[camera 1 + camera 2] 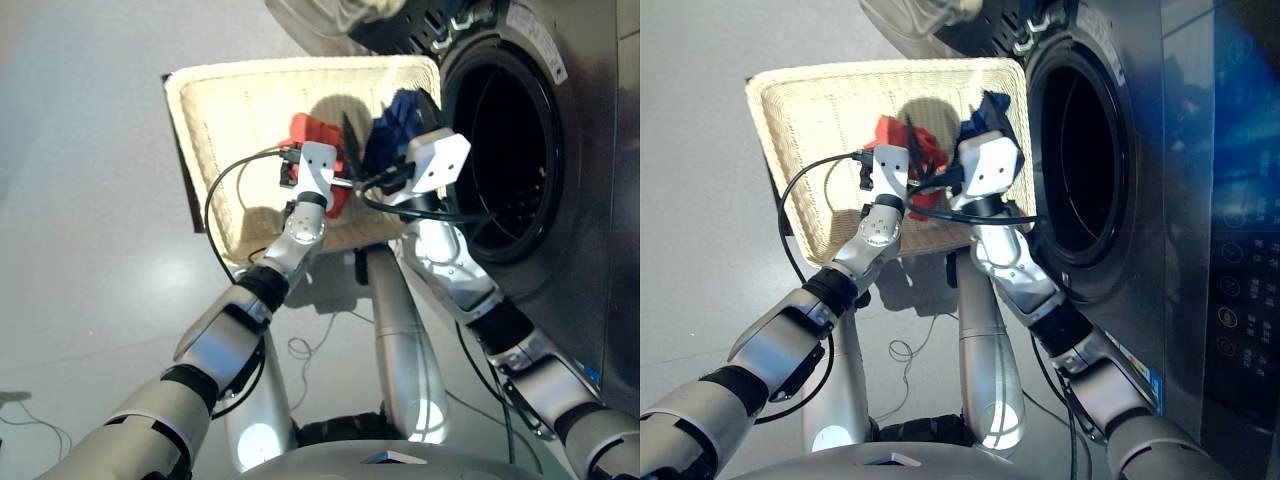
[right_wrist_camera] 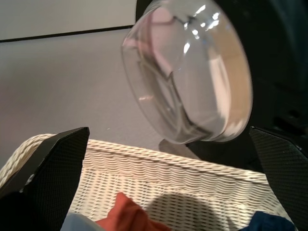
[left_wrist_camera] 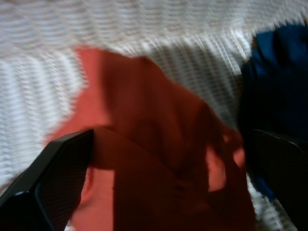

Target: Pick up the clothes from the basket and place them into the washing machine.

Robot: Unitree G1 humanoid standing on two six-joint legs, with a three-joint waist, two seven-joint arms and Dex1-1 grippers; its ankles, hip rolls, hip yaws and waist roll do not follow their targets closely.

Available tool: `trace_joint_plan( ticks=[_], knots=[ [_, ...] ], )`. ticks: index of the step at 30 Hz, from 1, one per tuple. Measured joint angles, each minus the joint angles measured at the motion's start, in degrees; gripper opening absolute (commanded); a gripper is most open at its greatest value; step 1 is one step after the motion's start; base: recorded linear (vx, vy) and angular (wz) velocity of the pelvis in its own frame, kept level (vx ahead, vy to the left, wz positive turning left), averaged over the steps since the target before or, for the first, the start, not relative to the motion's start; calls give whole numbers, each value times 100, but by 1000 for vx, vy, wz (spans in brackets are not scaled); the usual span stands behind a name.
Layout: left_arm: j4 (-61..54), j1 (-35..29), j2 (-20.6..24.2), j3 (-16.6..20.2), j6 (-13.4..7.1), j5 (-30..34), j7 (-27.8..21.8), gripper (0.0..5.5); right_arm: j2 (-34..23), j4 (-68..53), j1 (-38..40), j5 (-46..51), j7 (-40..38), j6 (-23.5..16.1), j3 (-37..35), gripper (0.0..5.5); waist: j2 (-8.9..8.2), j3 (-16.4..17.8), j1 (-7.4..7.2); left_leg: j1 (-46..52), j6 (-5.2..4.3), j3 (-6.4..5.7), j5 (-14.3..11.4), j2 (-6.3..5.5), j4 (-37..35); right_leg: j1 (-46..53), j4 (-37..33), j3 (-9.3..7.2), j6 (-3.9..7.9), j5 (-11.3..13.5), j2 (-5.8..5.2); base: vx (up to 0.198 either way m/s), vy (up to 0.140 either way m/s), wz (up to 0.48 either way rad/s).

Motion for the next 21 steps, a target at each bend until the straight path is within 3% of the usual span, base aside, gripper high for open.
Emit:
trace_joint_plan(
  ticks=[4,7,14,21],
  knots=[
    [394,-187,-77,184,6,-150,61,550,-26,-17,-354,-3,-1,20,188,550,-19,-5,-22,-59,-27,65,-40,81,24,-122,16,9,-33,24,46,23,-2,-43],
    [600,-313,-59,348,25,-222,129,550,67,-185,-392,-2,-3,67,300,550,-47,-15,-30,-90,-72,86,-133,184,138,-164,19,39,-79,1,155,24,-7,-217],
    [759,-551,-71,391,-7,-295,339,550,42,-351,-473,0,-16,120,324,550,-115,-16,-49,-308,-149,86,-234,301,325,-412,116,106,-80,9,297,1,-2,-28],
    [907,-721,-90,455,12,-403,426,550,59,-453,-523,0,-15,120,326,550,-159,-17,-69,-336,-137,99,-259,333,385,-443,124,118,-72,27,321,0,0,0]
  ],
)
